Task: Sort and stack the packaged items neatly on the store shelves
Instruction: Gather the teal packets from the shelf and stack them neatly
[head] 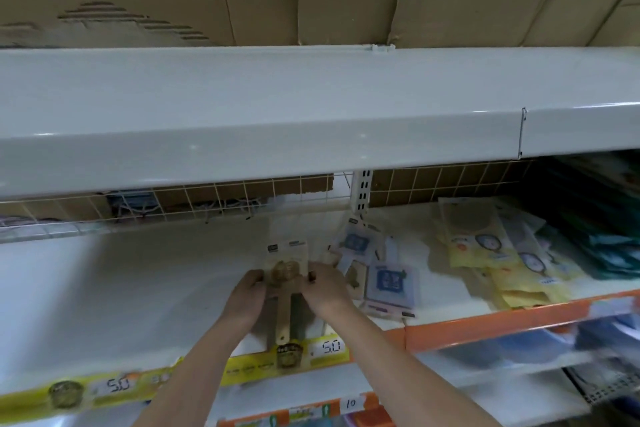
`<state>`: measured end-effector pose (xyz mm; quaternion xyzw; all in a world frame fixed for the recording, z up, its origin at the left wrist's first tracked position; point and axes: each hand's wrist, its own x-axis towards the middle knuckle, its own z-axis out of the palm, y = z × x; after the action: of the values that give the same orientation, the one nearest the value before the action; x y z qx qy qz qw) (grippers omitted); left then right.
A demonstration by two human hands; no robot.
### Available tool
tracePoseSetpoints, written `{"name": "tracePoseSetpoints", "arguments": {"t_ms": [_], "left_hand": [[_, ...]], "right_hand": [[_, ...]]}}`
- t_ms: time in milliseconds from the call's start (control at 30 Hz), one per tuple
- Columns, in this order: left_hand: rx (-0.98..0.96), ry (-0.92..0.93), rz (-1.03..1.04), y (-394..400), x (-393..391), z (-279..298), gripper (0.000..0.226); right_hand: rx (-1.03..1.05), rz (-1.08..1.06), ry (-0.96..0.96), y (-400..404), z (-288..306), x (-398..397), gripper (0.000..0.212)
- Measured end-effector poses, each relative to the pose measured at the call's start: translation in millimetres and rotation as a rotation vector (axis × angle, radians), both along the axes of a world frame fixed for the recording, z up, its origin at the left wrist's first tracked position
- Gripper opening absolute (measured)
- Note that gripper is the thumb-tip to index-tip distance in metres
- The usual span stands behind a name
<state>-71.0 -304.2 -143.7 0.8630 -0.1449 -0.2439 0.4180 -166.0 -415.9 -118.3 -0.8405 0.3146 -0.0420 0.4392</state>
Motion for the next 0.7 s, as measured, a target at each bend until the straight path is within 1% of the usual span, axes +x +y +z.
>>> {"name": "tracePoseSetpoints", "arguments": {"t_ms": [100,167,200,233,267,300,333,400,433,467,533,600,700], "left_hand": [[0.013,0.011,-0.026,-0.8,-0.6,-2.2,0.039],[0.068,-0.021,-0.003,-4.8,-1.8,-1.9,0.051],[0.16,-0.104,0.01,-8.1,-4.3,0.3,0.053],[0.264,-0.241,0.018,-12.4,-7.6,2.7,0.052],[0.33,-0.395,0.02,-18.1,-11.9,7.1,0.051],[0.337,-0.526,0.012,-24.4,-17.5,11.2,0.05],[0.312,-0.62,-0.014,-32.9,-23.8,15.9,0.049],[0.32,-0.689,-0.139,-54.4,-34.2,19.0,0.04],[0.366,-0.686,-0.212,-65.9,-39.6,18.8,0.038],[0.422,-0.684,-0.28,-77.1,-45.5,16.9,0.039],[0.488,-0.722,-0.356,-94.0,-56.7,13.1,0.045],[0.503,-0.757,-0.371,-102.5,-66.4,10.0,0.045],[0.516,-0.711,-0.351,-106.6,-70.5,8.1,0.036]], "right_hand": [[-0.184,-0.037,0.023,-19.8,-1.4,-13.0,0.031],[-0.353,-0.089,0.112,-45.5,-2.2,-26.2,0.032],[-0.455,-0.144,0.197,-59.7,-1.7,-34.4,0.033],[-0.515,-0.204,0.312,-73.4,-2.2,-42.9,0.038],[-0.522,-0.256,0.421,-85.5,-2.3,-52.1,0.045],[-0.48,-0.298,0.508,-95.3,-3.5,-60.1,0.054],[-0.416,-0.324,0.558,-103.1,-5.1,-67.1,0.066],[-0.34,-0.305,0.609,-111.8,-9.3,-75.9,0.094],[-0.346,-0.284,0.62,-113.4,-12.1,-77.7,0.103],[-0.366,-0.27,0.624,-113.9,-14.1,-78.9,0.108],[-0.408,-0.25,0.631,-113.6,-16.9,-80.3,0.107],[-0.405,-0.224,0.603,-118.8,-15.3,-82.4,0.103],[-0.275,-0.193,0.487,-135.5,-13.1,-87.0,0.091]]}}
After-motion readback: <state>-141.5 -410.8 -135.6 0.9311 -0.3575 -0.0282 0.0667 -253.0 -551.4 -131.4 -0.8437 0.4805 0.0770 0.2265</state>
